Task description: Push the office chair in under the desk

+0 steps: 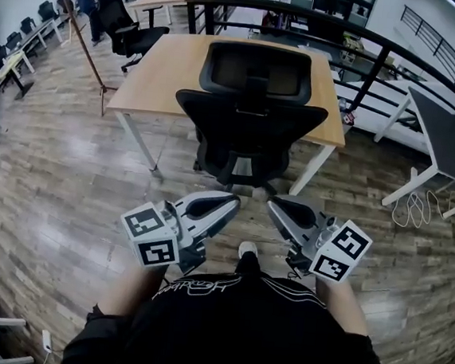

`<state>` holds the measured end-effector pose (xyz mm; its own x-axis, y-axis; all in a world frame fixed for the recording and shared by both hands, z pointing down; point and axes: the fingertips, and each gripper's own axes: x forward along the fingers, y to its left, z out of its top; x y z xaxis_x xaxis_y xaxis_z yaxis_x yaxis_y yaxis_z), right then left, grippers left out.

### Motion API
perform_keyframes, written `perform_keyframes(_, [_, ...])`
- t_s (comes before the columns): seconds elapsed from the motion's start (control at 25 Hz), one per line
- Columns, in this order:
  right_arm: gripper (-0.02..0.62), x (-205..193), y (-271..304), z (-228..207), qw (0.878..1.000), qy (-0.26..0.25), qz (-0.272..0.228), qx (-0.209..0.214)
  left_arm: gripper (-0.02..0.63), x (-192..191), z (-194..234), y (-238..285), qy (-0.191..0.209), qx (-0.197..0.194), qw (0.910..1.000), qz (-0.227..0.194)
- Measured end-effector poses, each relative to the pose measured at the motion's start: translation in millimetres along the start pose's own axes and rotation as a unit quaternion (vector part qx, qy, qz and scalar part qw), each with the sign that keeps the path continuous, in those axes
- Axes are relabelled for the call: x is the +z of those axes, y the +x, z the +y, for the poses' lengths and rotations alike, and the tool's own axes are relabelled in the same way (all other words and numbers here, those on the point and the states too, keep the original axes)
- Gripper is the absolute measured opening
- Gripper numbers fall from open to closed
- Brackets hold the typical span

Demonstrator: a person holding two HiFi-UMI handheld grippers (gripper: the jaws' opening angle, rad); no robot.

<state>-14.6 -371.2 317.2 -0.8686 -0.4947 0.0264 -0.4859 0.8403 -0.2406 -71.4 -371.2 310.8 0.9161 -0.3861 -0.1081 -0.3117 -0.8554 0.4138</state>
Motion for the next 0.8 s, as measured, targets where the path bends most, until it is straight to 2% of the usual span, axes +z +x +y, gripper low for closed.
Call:
perform_keyframes(0.08, [0.04,0.3,-1.4,3.2,1.0,0.016,-0.005,0.007,0.006,-3.6,-2.6,1.7,0.005,-0.006,1.0,0.004])
perform_keyframes(0.32, [0.04,-0.5,-1.4,5.2,1.0,0.006,0.002,-0.006,0.006,-7.4,-6.3,4.1,-0.001,-0.022,0.9998,0.002])
perform_keyframes(0.8, [0.04,-0.3,-7.9,-0.1,1.0,0.0,-0.002,-0.016,0.008,-13.2,-2.4,9.6,0.011,-0.021,0.9997,0.012])
